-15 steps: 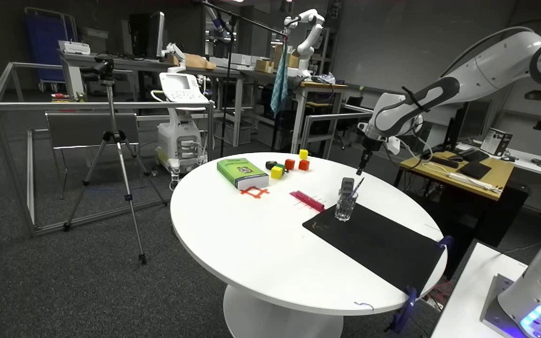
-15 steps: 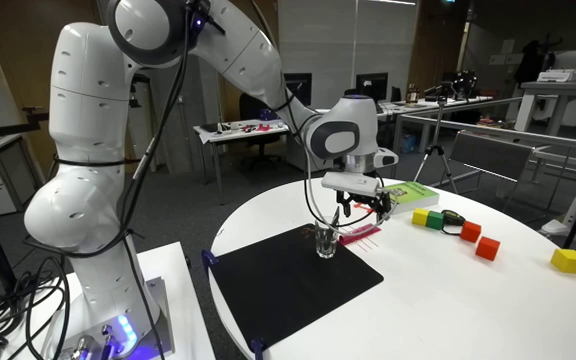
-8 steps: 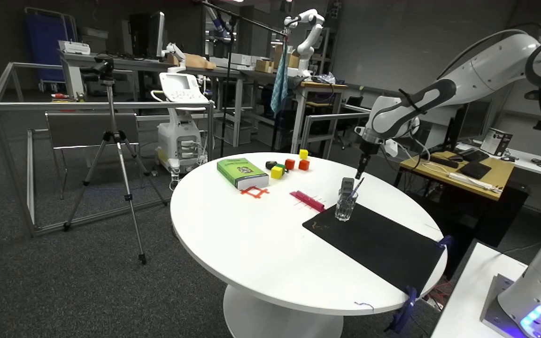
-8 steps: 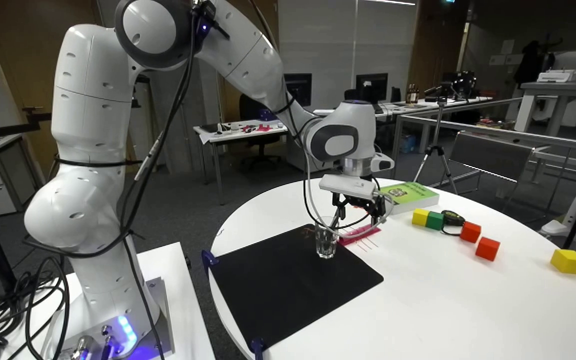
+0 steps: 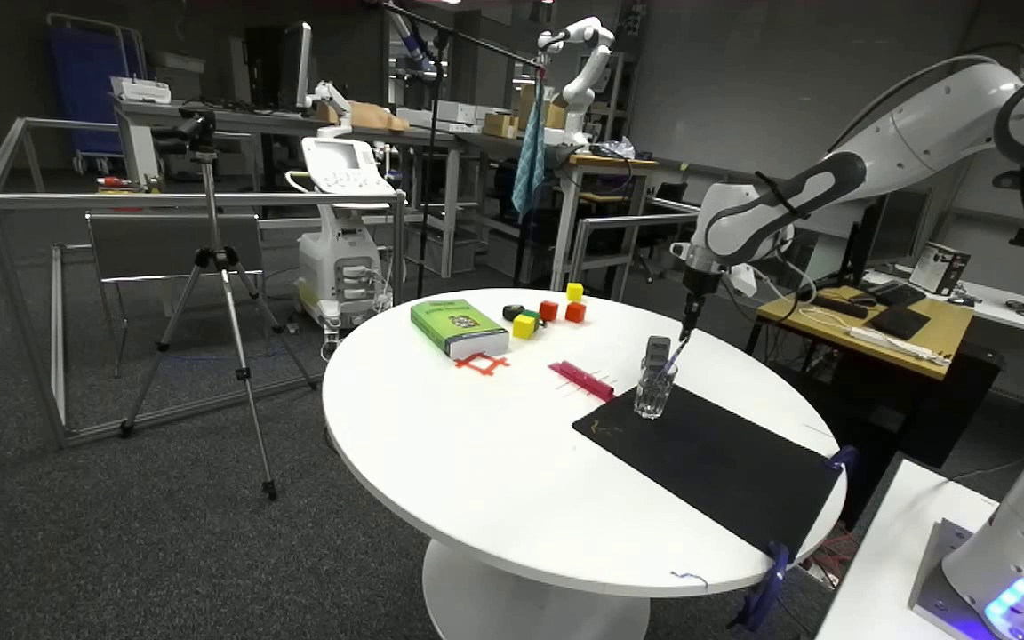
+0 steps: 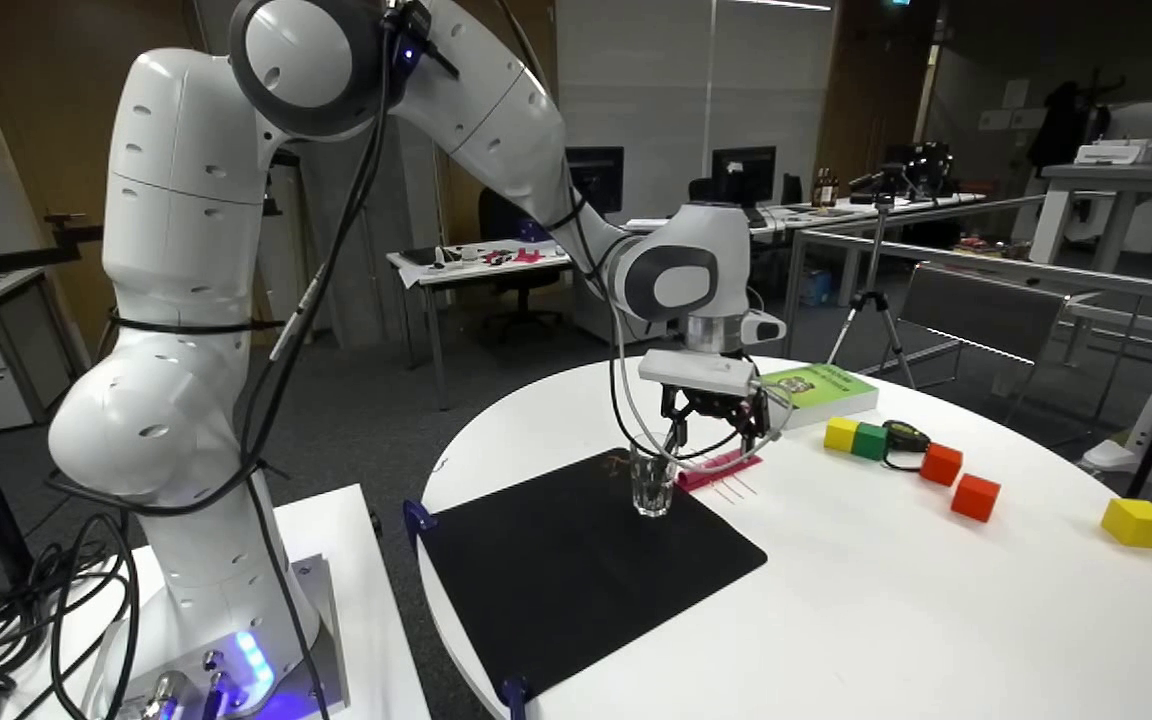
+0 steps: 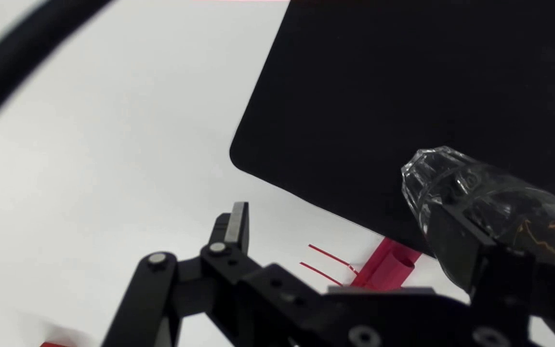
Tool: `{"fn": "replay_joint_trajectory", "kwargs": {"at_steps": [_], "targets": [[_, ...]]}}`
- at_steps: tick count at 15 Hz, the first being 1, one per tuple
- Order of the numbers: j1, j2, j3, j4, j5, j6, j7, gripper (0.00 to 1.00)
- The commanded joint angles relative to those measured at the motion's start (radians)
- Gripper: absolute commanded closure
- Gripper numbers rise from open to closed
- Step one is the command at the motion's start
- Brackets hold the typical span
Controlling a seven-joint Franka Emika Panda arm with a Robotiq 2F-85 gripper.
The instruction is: Put the scissors in the cup
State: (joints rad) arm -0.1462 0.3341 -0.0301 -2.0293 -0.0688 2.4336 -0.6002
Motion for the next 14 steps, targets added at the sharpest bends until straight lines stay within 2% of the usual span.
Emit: {"fn": "replay_joint_trajectory", "kwargs": {"at_steps": [1,8,14], "targets": [[0.007,-0.021,-0.007,-0.002,-0.066,-0.037,0.014,0.00],[-0.002,-0.018,0.011,0.004,-0.032,-0.065,0.015,0.00],[0.002,-0.019,0.022,0.005,0.005,-0.137,0.048,0.00]]}}
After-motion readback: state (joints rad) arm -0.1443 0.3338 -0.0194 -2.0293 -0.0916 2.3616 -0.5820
